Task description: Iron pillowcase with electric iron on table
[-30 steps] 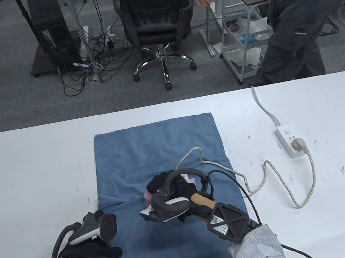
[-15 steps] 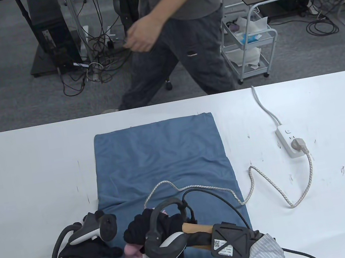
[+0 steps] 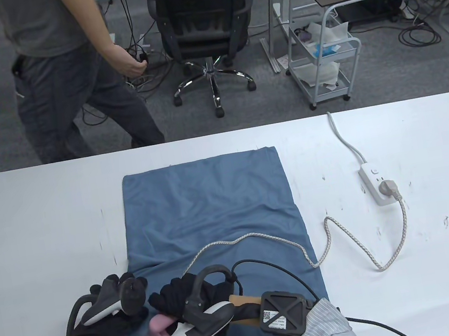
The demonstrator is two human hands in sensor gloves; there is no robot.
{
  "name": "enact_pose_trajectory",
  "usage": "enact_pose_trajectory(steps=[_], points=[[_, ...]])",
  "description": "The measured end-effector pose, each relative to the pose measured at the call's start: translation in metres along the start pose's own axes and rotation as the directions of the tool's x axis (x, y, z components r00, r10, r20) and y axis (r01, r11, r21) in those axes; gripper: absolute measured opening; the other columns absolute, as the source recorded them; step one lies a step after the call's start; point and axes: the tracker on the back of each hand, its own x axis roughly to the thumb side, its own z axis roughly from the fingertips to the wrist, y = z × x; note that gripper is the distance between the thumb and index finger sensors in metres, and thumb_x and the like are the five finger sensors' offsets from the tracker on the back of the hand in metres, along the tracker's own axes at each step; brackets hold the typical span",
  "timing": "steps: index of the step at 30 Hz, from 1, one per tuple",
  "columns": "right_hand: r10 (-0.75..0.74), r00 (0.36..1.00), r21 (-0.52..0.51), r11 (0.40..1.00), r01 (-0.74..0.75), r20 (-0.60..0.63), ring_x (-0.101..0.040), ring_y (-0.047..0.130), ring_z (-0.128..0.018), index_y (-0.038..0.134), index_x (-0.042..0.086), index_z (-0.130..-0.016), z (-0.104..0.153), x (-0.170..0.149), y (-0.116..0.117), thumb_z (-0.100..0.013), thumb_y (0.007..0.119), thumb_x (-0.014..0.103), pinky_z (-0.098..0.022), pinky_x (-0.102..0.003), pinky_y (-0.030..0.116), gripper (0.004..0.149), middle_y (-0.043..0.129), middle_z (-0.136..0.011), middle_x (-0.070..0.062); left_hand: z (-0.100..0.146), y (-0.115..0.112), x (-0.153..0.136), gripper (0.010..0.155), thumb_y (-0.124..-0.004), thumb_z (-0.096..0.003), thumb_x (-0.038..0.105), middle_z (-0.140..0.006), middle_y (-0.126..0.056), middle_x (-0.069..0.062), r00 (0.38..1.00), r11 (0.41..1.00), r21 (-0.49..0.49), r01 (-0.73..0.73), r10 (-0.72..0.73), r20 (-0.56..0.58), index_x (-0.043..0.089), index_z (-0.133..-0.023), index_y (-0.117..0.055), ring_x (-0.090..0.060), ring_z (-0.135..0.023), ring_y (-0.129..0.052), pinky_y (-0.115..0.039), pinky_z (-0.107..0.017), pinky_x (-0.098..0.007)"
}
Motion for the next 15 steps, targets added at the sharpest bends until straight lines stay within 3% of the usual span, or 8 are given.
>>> enact_pose_trajectory(steps=[2,8,15], points=[[-0.012,0.999,0.088,0.996,0.008,0.051,-0.018,0.092,-0.049,0.06,0.006,-0.1,-0.005,0.003,-0.002,-0.049,0.064,0.051,-0.045,-0.039,0.084,0.068,0.086,-0.072,-0.003,-0.001,-0.003,-0.004,0.071,-0.056,-0.0558,0.048,-0.125,-0.023,-0.016,0.999,0.999,-0.028,0.017,-0.018,-0.027,0.031,-0.116,-0.023,-0.052,-0.11,-0.019,-0.024,-0.074,-0.069],[-0.173,0.957,0.076,0.984,0.159,0.232,-0.015,0.091,-0.044,0.064,0.009,-0.097,-0.003,0.019,-0.014,-0.046,0.071,0.048,-0.043,-0.037,0.085,0.064,0.086,-0.067,0.0,-0.002,-0.004,-0.01,0.073,-0.057,-0.0543,0.051,-0.125,-0.021,-0.017,0.999,1.0,-0.024,-0.015,0.014,-0.039,0.034,-0.115,-0.021,-0.053,-0.109,-0.016,-0.023,-0.074,-0.069],[-0.077,0.992,0.067,0.995,0.07,0.101,-0.018,0.092,-0.05,0.059,0.007,-0.101,-0.017,0.021,-0.008,-0.048,0.067,0.05,-0.045,-0.038,0.085,0.069,0.085,-0.074,-0.003,-0.001,-0.007,-0.013,0.074,-0.057,-0.053,0.053,-0.124,-0.016,-0.018,0.997,0.998,-0.015,-0.059,0.058,-0.043,0.035,-0.115,-0.021,-0.054,-0.106,-0.009,-0.017,-0.07,-0.07]])
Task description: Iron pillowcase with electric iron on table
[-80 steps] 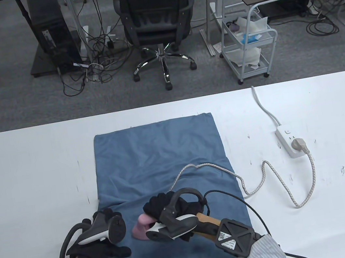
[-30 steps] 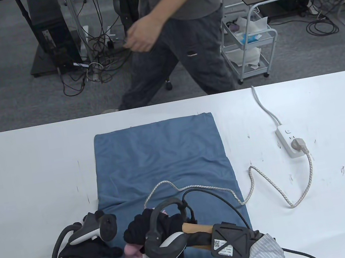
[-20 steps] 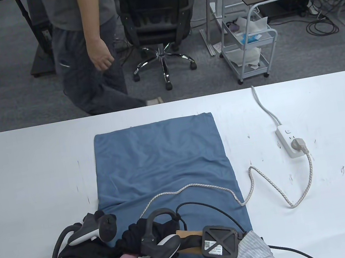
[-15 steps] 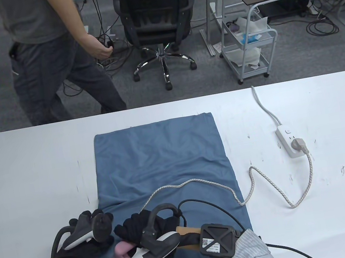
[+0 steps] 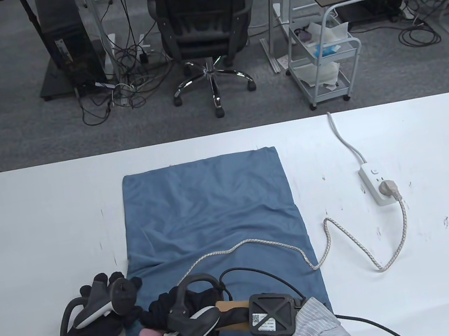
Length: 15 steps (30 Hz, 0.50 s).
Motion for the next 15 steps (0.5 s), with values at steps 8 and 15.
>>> enact_pose_trajectory(steps=[8,15], points=[[0.018,0.998,-0.012,1.0,-0.018,-0.055,-0.016,0.092,-0.048,0.059,0.006,-0.101,-0.0034,-0.008,0.004,-0.048,0.067,0.049,-0.044,-0.036,0.085,0.069,0.085,-0.073,-0.002,-0.0009,-0.002,-0.008,0.085,-0.055,-0.0473,0.062,-0.123,-0.011,-0.021,0.999,1.0,0.003,-0.012,0.012,-0.046,0.032,-0.116,-0.017,-0.055,-0.106,-0.008,-0.016,-0.071,-0.07],[-0.049,0.999,0.022,0.999,0.049,0.006,-0.018,0.092,-0.048,0.061,0.011,-0.098,-0.0066,-0.004,0.0017,-0.047,0.068,0.051,-0.044,-0.038,0.084,0.065,0.086,-0.072,-0.001,-0.0001,-0.0007,-0.0075,0.085,-0.054,-0.0486,0.062,-0.123,-0.01,-0.022,0.999,1.0,-0.009,0.0,0.0,-0.054,0.03,-0.117,-0.016,-0.056,-0.106,-0.008,-0.017,-0.072,-0.07]])
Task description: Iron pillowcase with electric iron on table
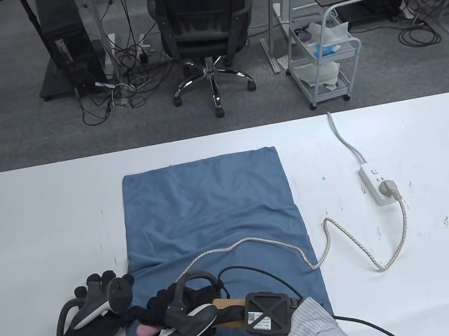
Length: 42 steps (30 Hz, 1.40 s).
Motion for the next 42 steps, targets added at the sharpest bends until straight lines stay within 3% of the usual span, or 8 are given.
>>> enact_pose_trajectory(steps=[9,16,19,22,26,29,39,42], points=[[0.112,0.973,0.101,0.991,-0.093,-0.2,-0.018,0.092,-0.049,0.06,0.007,-0.099,0.004,-0.037,0.012,-0.049,0.063,0.051,-0.043,-0.038,0.085,0.066,0.085,-0.073,-0.002,0.0,-0.003,-0.004,0.082,-0.053,-0.0515,0.06,-0.122,-0.007,-0.024,0.998,0.998,-0.031,-0.058,0.058,-0.001,0.03,-0.116,-0.012,-0.056,-0.105,-0.006,-0.017,-0.072,-0.069],[0.194,0.876,0.192,0.974,-0.119,-0.442,-0.018,0.093,-0.047,0.059,0.002,-0.1,0.017,-0.077,0.026,-0.051,0.061,0.05,-0.041,-0.037,0.085,0.069,0.086,-0.074,-0.005,0.0,0.0,0.0,0.083,-0.054,-0.0525,0.058,-0.121,-0.005,-0.024,1.0,0.999,-0.025,-0.028,0.028,0.001,0.027,-0.117,-0.012,-0.057,-0.105,-0.006,-0.017,-0.072,-0.069],[0.222,0.875,0.252,0.96,-0.12,-0.43,-0.02,0.093,-0.049,0.056,0.0,-0.102,0.013,-0.076,0.024,-0.052,0.061,0.049,-0.042,-0.039,0.085,0.07,0.085,-0.076,-0.007,0.0,0.0,0.005,0.087,-0.053,-0.0537,0.057,-0.115,0.009,-0.025,1.0,1.0,0.015,-0.007,0.007,0.026,0.023,-0.115,-0.003,-0.057,-0.103,-0.001,-0.015,-0.071,-0.069],[0.313,0.872,0.342,0.922,-0.183,-0.377,-0.019,0.093,-0.052,0.052,-0.001,-0.104,0.009,-0.072,0.02,-0.053,0.057,0.05,-0.044,-0.038,0.085,0.073,0.083,-0.079,-0.007,0.0,0.0,0.016,0.086,-0.051,-0.0517,0.06,-0.115,0.011,-0.021,0.991,0.998,0.032,-0.057,0.053,0.121,0.025,-0.116,-0.006,-0.056,-0.103,0.0,-0.013,-0.071,-0.069],[0.235,0.915,0.287,0.948,-0.141,-0.328,-0.014,0.092,-0.044,0.044,-0.003,-0.109,0.015,-0.061,0.014,-0.052,0.062,0.05,-0.039,-0.033,0.085,0.081,0.083,-0.078,-0.006,-0.006,0.0,0.033,0.087,-0.054,-0.048,0.064,-0.123,-0.007,-0.014,0.988,0.998,-0.044,0.049,-0.042,0.147,0.029,-0.116,-0.012,-0.049,-0.108,-0.005,-0.011,-0.072,-0.064],[0.171,0.926,0.27,0.959,-0.079,-0.337,-0.012,0.091,-0.042,0.042,-0.002,-0.11,0.024,-0.057,0.014,-0.052,0.063,0.05,-0.037,-0.032,0.085,0.081,0.083,-0.076,-0.005,-0.006,0.001,0.031,0.089,-0.051,-0.0461,0.068,-0.122,-0.005,-0.013,0.99,0.997,-0.049,0.059,-0.052,0.134,0.03,-0.114,-0.007,-0.048,-0.108,-0.007,-0.013,-0.072,-0.063],[0.255,0.782,0.353,0.934,-0.047,-0.568,-0.012,0.09,-0.039,0.044,-0.004,-0.109,0.083,-0.107,0.029,-0.053,0.06,0.05,-0.034,-0.032,0.084,0.08,0.084,-0.073,-0.005,-0.007,0.0,0.028,0.092,-0.054,-0.0447,0.068,-0.121,-0.003,-0.01,0.994,0.998,-0.067,0.018,-0.01,0.111,0.029,-0.114,-0.007,-0.047,-0.108,-0.006,-0.013,-0.073,-0.063],[0.24,0.768,0.373,0.928,-0.002,-0.594,-0.013,0.089,-0.04,0.043,-0.005,-0.109,0.09,-0.113,0.029,-0.054,0.061,0.049,-0.035,-0.033,0.084,0.08,0.083,-0.073,-0.006,-0.007,0.001,0.028,0.092,-0.054,-0.0445,0.068,-0.121,-0.004,-0.01,0.994,0.997,-0.068,0.023,-0.016,0.11,0.029,-0.114,-0.007,-0.048,-0.108,-0.008,-0.015,-0.073,-0.064]])
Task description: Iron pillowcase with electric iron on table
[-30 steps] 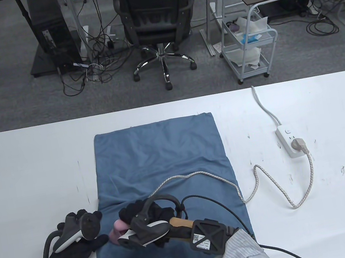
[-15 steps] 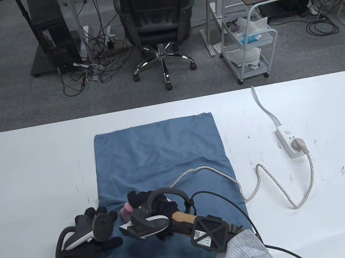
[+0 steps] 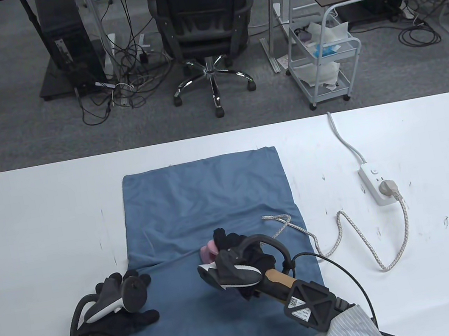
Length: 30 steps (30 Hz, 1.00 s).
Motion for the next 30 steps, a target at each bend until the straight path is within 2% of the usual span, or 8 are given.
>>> enact_pose_trajectory(steps=[4,8,17,20,23,27,30], points=[[0.046,0.998,0.001,0.999,-0.046,0.032,-0.011,0.09,-0.04,0.042,-0.006,-0.109,0.009,0.008,-0.002,-0.054,0.06,0.049,-0.035,-0.032,0.085,0.08,0.083,-0.073,-0.005,0.0,0.0,-0.001,0.093,-0.054,-0.0447,0.068,-0.121,-0.003,-0.009,1.0,1.0,0.0,-0.015,0.015,0.003,0.029,-0.114,-0.007,-0.049,-0.108,-0.008,-0.016,-0.074,-0.065],[0.005,1.0,-0.001,1.0,-0.005,0.007,-0.011,0.089,-0.038,0.044,-0.005,-0.109,0.015,-0.002,0.004,-0.053,0.061,0.049,-0.034,-0.032,0.084,0.079,0.083,-0.07,-0.004,0.0,0.0,-0.001,0.093,-0.054,-0.0446,0.068,-0.121,-0.003,-0.009,1.0,1.0,-0.001,-0.007,0.007,-0.002,0.029,-0.114,-0.007,-0.049,-0.108,-0.008,-0.016,-0.074,-0.065],[0.032,0.97,0.066,0.998,-0.017,-0.239,-0.012,0.09,-0.037,0.046,-0.005,-0.108,0.027,-0.08,0.041,-0.053,0.061,0.05,-0.033,-0.032,0.084,0.079,0.085,-0.069,-0.004,0.0,0.001,-0.001,0.093,-0.055,-0.0451,0.068,-0.121,-0.003,-0.01,1.0,1.0,-0.007,-0.008,0.008,-0.002,0.028,-0.115,-0.007,-0.049,-0.108,-0.009,-0.017,-0.074,-0.065],[0.054,0.959,0.091,0.995,-0.03,-0.279,-0.012,0.09,-0.038,0.046,-0.005,-0.108,0.03,-0.093,0.047,-0.053,0.061,0.05,-0.033,-0.033,0.084,0.079,0.085,-0.07,-0.004,-0.001,0.001,0.0,0.093,-0.055,-0.0452,0.068,-0.121,-0.003,-0.01,1.0,1.0,-0.009,-0.006,0.006,-0.003,0.028,-0.115,-0.007,-0.049,-0.108,-0.009,-0.017,-0.074,-0.065],[0.088,0.977,0.054,0.995,-0.079,-0.196,-0.011,0.091,-0.037,0.048,-0.004,-0.107,0.034,-0.094,0.047,-0.052,0.061,0.05,-0.033,-0.032,0.085,0.079,0.085,-0.069,-0.002,-0.001,0.001,0.0,0.093,-0.055,-0.0453,0.068,-0.121,-0.004,-0.01,1.0,1.0,-0.009,-0.001,0.001,-0.001,0.028,-0.115,-0.008,-0.049,-0.109,-0.009,-0.018,-0.074,-0.066],[0.068,0.991,0.02,0.998,-0.066,-0.118,-0.01,0.091,-0.036,0.049,-0.002,-0.106,0.045,-0.096,0.048,-0.05,0.062,0.05,-0.032,-0.031,0.086,0.078,0.086,-0.066,0.0,-0.001,0.001,0.0,0.093,-0.055,-0.0454,0.068,-0.122,-0.004,-0.01,1.0,1.0,-0.008,-0.005,0.005,0.0,0.028,-0.115,-0.008,-0.049,-0.109,-0.01,-0.018,-0.074,-0.066],[0.086,0.986,0.026,0.996,-0.083,-0.143,-0.01,0.092,-0.036,0.05,-0.001,-0.106,0.052,-0.104,0.052,-0.05,0.061,0.05,-0.032,-0.032,0.086,0.077,0.086,-0.066,0.0,-0.001,0.001,0.0,0.093,-0.055,-0.0455,0.068,-0.122,-0.004,-0.01,1.0,1.0,-0.01,0.0,0.0,-0.002,0.028,-0.115,-0.008,-0.049,-0.109,-0.01,-0.018,-0.074,-0.066]])
